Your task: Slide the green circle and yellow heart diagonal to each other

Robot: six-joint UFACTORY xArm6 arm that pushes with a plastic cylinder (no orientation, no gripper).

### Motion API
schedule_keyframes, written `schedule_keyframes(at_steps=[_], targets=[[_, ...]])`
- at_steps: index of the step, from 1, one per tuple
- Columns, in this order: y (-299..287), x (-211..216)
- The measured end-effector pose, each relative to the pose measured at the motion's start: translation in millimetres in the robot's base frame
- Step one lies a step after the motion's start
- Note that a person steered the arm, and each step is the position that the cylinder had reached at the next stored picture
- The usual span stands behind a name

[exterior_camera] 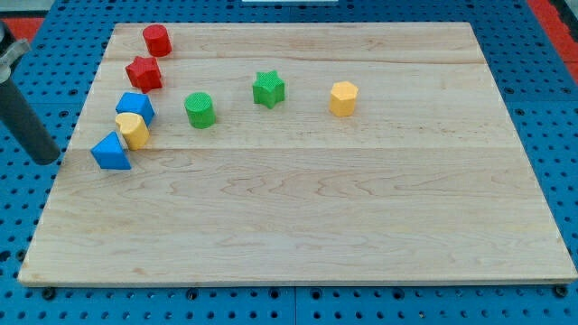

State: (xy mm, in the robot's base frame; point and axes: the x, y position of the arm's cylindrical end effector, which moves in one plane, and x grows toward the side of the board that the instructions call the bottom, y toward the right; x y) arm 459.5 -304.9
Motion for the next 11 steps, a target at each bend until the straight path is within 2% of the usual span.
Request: schedule_keyframes(at_steps=[3,6,9,11], targets=[[9.9,-19.4],[73.9,-48.2],[158.8,-42.9],[153.7,-68.8]])
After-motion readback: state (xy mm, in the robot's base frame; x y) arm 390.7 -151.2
